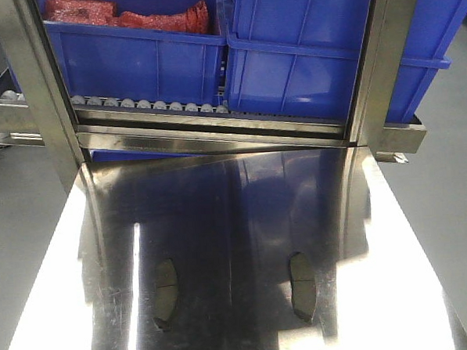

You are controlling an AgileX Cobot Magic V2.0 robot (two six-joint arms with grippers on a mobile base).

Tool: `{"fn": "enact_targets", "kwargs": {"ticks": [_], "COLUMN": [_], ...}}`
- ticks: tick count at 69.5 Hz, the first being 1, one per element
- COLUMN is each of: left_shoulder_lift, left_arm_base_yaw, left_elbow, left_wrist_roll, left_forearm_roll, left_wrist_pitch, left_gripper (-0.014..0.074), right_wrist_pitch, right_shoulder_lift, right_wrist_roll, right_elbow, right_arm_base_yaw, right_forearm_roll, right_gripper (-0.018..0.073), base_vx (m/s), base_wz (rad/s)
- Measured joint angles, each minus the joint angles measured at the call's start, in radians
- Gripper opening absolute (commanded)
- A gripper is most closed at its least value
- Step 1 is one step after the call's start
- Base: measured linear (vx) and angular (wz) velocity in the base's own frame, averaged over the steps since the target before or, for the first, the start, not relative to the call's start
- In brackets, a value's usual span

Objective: Move and align brake pads A on conveyor
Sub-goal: 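Reach the left gripper toward the brake pad nearest it, then lower the left gripper and close it on the dark brake pad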

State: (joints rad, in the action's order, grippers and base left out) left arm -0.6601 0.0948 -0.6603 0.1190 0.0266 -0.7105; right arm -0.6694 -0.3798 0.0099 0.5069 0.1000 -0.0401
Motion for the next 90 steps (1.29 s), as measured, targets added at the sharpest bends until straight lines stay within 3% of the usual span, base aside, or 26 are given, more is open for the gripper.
{"fn": "enact_targets", "kwargs": {"ticks": [20, 30, 44, 61, 90], "left_shoulder_lift": [-0.476, -0.691, -0.944, -1.116, -1.229], "left_arm_base_yaw": [0.019, 0.099, 0.24, 0.391, 0.453], "left_elbow": [-0.26, -0.398, -0.549, -0.657, -0.674], "left_wrist_roll": [0.0, 0.02, 0.141, 0.296, 0.404], "left_forearm_roll": [0.055, 0.056, 0.055, 0.01, 0.005], "left_wrist_pitch": [-0.067, -0.139, -0.209, -0.246, -0.256], "left_gripper": [0.0575, 0.0575, 0.0575, 0.0575, 0.0575], "right_wrist_pitch": [0.0, 0.0, 0.0, 0.0, 0.0], "right_shoulder_lift": [0.0, 0.0, 0.0, 0.0, 0.0], "right_wrist_roll": [0.0, 0.0, 0.0, 0.0, 0.0], "right_elbow": [0.0, 0.0, 0.0, 0.0, 0.0], "right_arm_base_yaw": [0.0, 0.0, 0.0, 0.0, 0.0], "right_forearm_roll": [0.0, 0.0, 0.0, 0.0, 0.0], "right_gripper": [0.0582, 0.0582, 0.0582, 0.0582, 0.0582], "base_vx": [0.0, 0.0, 0.0, 0.0, 0.0], "base_wz": [0.0, 0.0, 0.0, 0.0, 0.0]}}
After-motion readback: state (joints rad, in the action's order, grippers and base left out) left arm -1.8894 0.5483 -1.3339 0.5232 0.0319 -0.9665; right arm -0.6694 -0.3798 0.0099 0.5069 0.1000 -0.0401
